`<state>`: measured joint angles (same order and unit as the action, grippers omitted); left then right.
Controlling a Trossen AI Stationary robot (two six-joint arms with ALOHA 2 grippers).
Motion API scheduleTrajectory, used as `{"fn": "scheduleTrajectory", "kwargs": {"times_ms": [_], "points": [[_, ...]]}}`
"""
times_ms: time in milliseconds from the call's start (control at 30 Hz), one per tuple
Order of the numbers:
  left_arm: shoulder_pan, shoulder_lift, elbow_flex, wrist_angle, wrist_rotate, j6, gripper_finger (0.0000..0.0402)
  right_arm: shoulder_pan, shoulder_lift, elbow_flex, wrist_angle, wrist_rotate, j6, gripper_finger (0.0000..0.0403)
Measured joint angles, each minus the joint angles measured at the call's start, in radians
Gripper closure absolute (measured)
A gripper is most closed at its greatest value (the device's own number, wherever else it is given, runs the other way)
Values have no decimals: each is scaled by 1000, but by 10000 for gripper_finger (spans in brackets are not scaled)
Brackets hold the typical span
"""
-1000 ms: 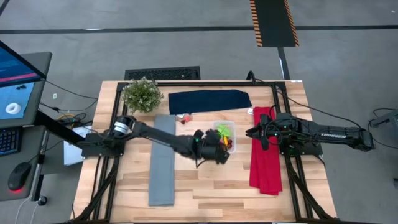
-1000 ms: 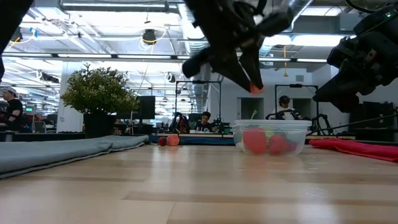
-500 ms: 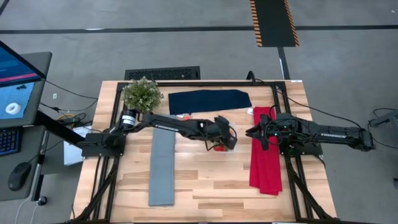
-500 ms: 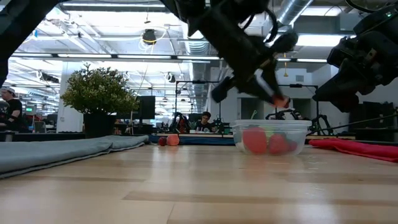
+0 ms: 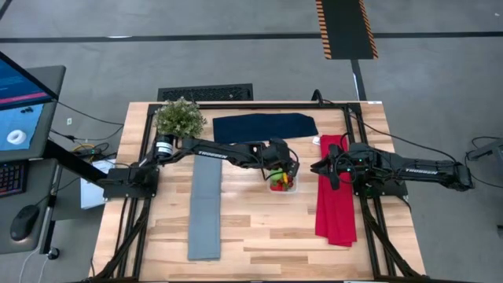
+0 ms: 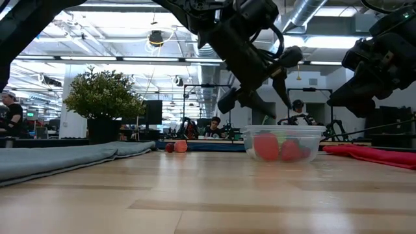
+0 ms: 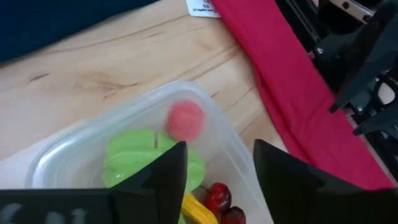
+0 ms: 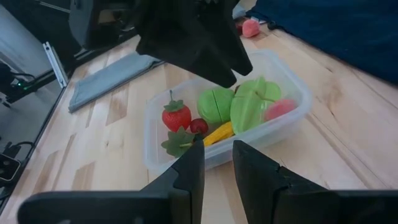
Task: Pick and placing Produce into tupperware
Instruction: Put the pink peach into the transparent bin
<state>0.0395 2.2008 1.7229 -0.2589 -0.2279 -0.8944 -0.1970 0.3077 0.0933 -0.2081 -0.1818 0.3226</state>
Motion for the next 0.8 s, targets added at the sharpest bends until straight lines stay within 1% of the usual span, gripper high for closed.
{"fn": "scheduleTrajectory", "kwargs": {"times_ms": [167,300,367,400,433,500,567,600,700,800], "points": [[0,0,0,22,14,2,207,0,0,0,0,0,0,295],[-6,0,12,18,32,9,208,0,0,0,0,0,0,295],[-20,-4,34,19,30,77,213,0,0,0,0,0,0,295],[-35,-10,42,37,12,121,216,0,0,0,0,0,0,295],[-54,-16,50,77,-6,172,219,0,0,0,0,0,0,295],[-103,-46,54,151,0,309,225,0,0,0,1,0,0,295],[-157,-68,57,246,61,462,230,0,0,0,0,0,0,295],[-182,-79,57,254,95,515,233,0,0,0,0,0,0,295],[-248,-95,56,279,181,579,239,0,0,0,2,0,0,295],[-290,-106,55,261,206,609,248,0,0,0,3,0,0,295]]}}
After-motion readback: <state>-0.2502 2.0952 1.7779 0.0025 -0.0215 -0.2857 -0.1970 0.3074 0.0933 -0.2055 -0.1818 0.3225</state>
